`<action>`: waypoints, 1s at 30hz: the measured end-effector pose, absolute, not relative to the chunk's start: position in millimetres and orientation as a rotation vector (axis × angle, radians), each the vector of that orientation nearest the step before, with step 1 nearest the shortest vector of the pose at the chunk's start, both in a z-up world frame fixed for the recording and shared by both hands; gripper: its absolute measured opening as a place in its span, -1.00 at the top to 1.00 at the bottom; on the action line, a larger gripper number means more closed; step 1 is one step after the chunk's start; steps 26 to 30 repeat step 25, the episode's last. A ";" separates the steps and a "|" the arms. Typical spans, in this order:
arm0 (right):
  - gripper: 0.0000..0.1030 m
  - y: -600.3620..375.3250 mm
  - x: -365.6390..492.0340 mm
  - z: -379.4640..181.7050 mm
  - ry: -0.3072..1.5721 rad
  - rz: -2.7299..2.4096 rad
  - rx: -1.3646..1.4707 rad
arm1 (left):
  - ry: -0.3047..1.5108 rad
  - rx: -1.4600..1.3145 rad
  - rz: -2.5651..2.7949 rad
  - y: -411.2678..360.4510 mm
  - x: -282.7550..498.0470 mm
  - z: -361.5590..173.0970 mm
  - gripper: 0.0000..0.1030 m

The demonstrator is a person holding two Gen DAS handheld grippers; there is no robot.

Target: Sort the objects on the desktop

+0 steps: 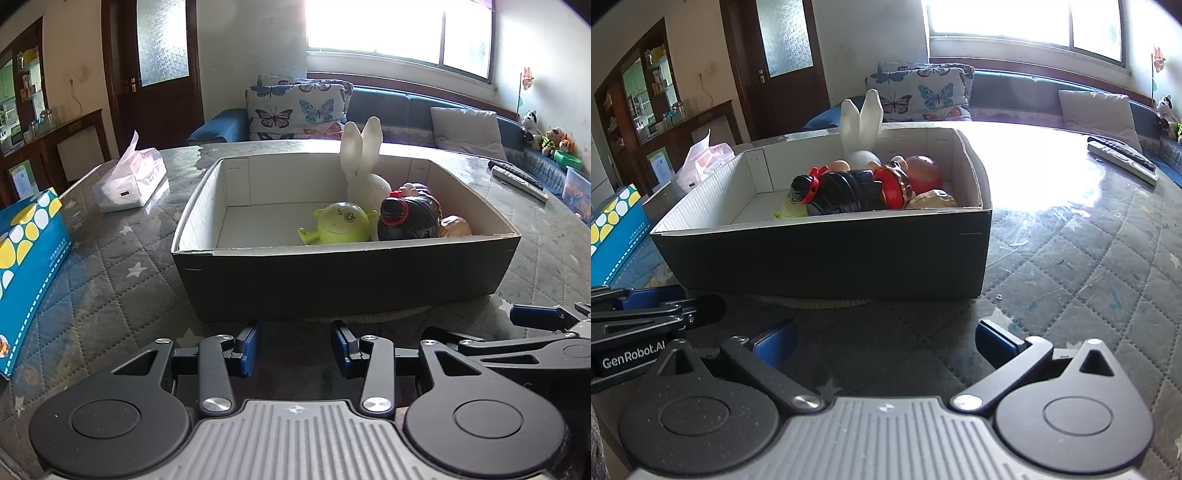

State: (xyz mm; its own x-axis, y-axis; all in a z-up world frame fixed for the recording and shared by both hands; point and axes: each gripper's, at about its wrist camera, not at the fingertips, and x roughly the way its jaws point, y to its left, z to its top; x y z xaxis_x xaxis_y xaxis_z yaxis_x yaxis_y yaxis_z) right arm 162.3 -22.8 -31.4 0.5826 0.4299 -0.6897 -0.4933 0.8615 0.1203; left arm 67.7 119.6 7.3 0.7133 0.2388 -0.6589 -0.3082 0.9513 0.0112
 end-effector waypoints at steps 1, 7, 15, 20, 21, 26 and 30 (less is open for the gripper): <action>-1.00 -22.5 163.0 -31.5 0.784 0.539 -0.088 | 0.717 -0.103 0.306 120.1 68.5 7.2 0.16; -1.00 -20.9 167.3 -32.3 0.798 0.536 -0.091 | 0.734 -0.099 0.312 120.7 72.0 5.7 0.16; -1.00 -17.7 172.0 -34.4 0.812 0.534 -0.096 | 0.752 -0.094 0.319 121.8 76.8 3.3 0.16; -1.00 -15.6 173.8 -36.0 0.817 0.534 -0.101 | 0.757 -0.104 0.315 123.2 79.7 1.3 0.21; -1.00 -15.2 173.8 -36.2 0.816 0.534 -0.104 | 0.758 -0.105 0.311 123.1 80.2 0.6 0.24; -1.00 -14.3 174.2 -36.5 0.815 0.534 -0.106 | 0.760 -0.106 0.319 123.5 82.4 -1.2 0.26; -1.00 -14.3 174.2 -36.5 0.815 0.534 -0.106 | 0.760 -0.106 0.319 123.5 82.4 -1.2 0.26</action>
